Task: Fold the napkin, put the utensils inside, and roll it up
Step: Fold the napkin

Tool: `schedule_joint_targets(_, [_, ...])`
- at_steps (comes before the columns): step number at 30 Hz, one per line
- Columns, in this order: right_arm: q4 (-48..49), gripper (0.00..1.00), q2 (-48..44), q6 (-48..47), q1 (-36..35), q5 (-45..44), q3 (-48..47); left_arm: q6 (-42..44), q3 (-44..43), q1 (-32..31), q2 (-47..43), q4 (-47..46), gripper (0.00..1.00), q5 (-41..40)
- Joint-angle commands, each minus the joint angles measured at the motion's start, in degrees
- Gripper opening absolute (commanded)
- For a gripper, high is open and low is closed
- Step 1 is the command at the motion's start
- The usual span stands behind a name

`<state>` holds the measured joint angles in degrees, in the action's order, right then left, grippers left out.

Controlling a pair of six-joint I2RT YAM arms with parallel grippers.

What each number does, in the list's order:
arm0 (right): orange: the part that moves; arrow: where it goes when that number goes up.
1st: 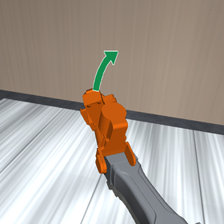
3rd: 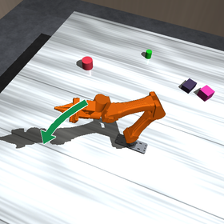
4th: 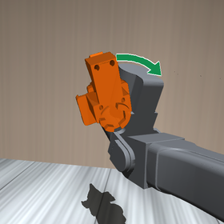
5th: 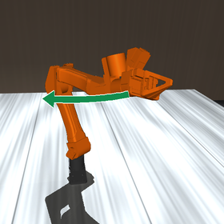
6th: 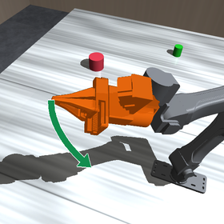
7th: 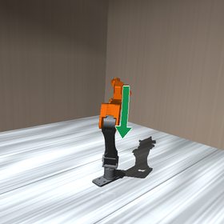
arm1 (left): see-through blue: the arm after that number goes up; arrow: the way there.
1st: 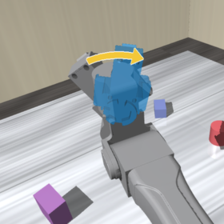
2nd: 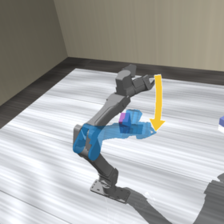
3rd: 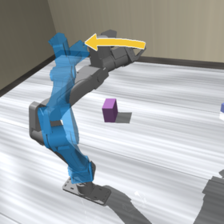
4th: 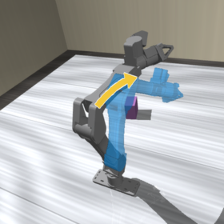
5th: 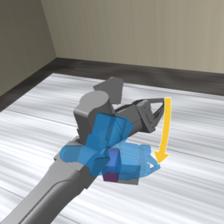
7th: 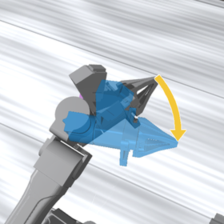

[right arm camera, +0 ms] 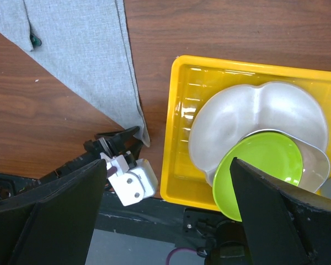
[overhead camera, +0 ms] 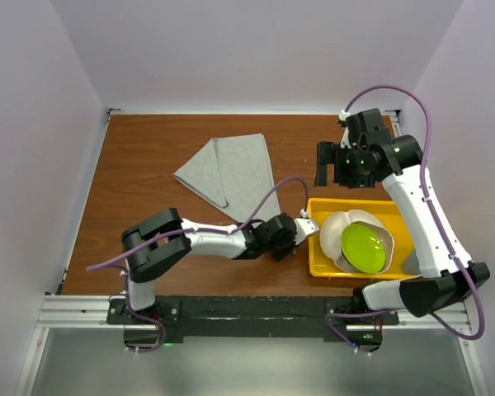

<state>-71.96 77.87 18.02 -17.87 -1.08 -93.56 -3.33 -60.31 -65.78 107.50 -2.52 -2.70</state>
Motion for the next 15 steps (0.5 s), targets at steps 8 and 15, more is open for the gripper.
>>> schedule_joint_targets(8, [2.0, 0.98, -1.05, 0.96, 0.38, 2.84, 1.1, -7.54, 0.98, 3.02, -8.26, -2.13, 0.0, 0.04])
schedule_joint_targets(15, [3.06, 0.98, 0.36, 0.96, 0.29, 3.54, 0.57, -21.17, 5.99, 17.77, -18.46, -5.38, 0.0, 13.14])
